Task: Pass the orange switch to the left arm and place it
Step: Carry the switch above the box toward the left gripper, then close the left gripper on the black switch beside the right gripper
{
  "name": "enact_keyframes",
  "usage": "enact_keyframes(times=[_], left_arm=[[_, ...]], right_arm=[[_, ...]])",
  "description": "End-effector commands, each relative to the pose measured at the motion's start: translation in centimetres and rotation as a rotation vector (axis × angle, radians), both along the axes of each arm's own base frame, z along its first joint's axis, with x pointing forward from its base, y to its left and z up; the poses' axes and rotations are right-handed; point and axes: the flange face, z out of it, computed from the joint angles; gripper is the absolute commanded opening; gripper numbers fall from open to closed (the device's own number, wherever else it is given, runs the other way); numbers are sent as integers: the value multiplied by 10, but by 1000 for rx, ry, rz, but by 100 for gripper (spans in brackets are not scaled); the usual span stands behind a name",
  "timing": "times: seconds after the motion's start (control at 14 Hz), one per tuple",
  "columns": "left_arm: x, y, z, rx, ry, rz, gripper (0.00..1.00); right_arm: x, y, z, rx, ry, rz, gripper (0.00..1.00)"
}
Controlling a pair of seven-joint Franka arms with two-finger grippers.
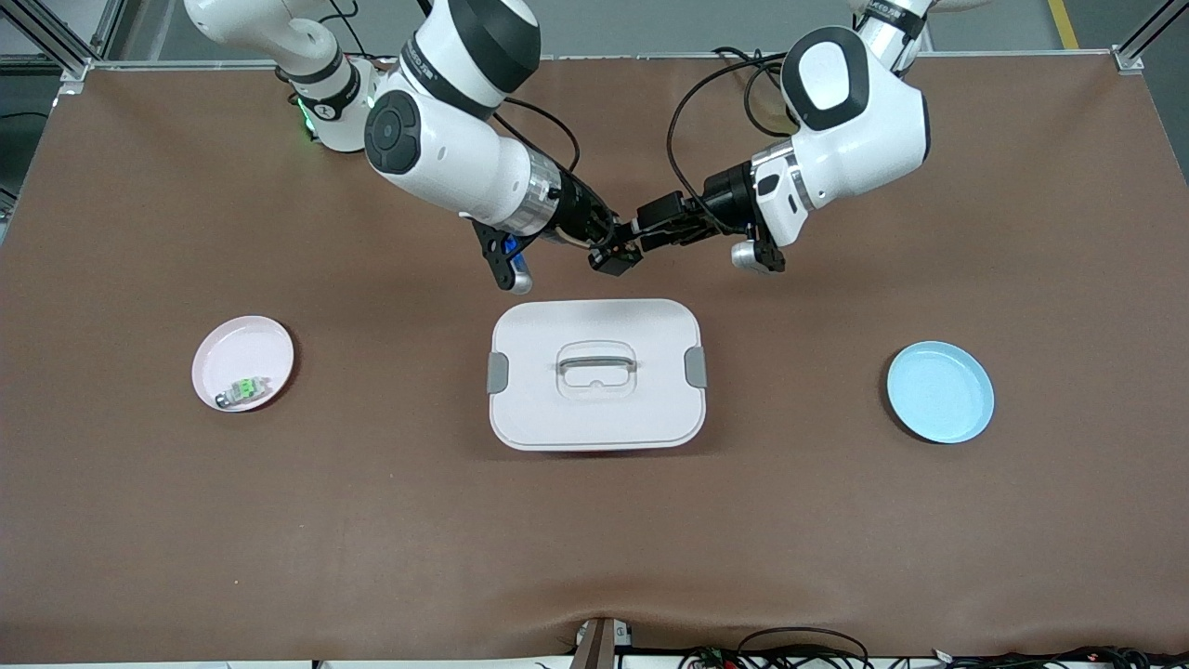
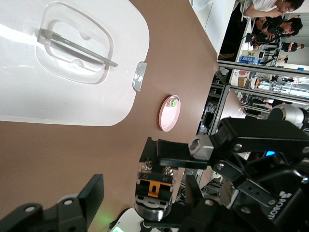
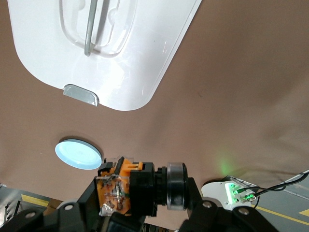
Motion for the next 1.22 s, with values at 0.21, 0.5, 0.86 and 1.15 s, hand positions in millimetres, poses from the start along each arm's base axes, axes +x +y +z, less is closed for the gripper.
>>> enact_keyframes(times=[0.21, 0.5, 0.86, 1.15], left_arm=[[-5, -15, -7, -36, -38, 27, 72], [-4, -16, -6, -39, -45, 26, 27], [-3, -15, -5, -37, -56, 21, 0], [-2, -14, -5, -33, -60, 21, 0]], right_arm=[[2, 4, 5, 6, 1, -9, 33], [2, 4, 4, 5, 2, -9, 33], [2, 4, 5, 6, 1, -9, 33], [3, 3, 5, 5, 0, -10, 66]])
